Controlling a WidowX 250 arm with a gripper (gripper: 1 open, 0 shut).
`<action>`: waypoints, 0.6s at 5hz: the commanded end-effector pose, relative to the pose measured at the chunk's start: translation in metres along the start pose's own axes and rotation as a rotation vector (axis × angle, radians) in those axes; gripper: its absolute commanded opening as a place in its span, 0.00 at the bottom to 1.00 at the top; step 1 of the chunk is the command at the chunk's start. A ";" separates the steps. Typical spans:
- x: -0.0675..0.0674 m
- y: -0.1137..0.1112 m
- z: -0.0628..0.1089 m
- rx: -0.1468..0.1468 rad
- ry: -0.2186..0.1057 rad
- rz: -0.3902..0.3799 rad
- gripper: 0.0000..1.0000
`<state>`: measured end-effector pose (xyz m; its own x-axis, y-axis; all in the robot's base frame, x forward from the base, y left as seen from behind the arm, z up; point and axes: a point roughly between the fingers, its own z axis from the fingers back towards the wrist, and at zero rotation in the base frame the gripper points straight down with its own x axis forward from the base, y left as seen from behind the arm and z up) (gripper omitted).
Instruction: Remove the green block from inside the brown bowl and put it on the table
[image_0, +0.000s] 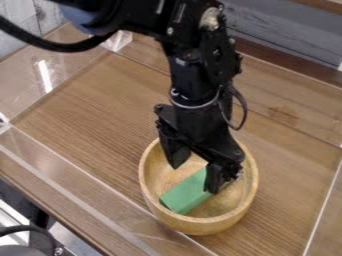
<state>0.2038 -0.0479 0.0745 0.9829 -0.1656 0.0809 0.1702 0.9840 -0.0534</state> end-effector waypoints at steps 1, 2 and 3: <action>0.006 0.002 0.006 -0.003 -0.039 0.005 1.00; 0.004 0.002 -0.001 -0.003 -0.040 0.005 1.00; 0.003 0.001 -0.007 -0.002 -0.041 0.005 1.00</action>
<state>0.2021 -0.0464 0.0619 0.9832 -0.1567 0.0933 0.1624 0.9851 -0.0565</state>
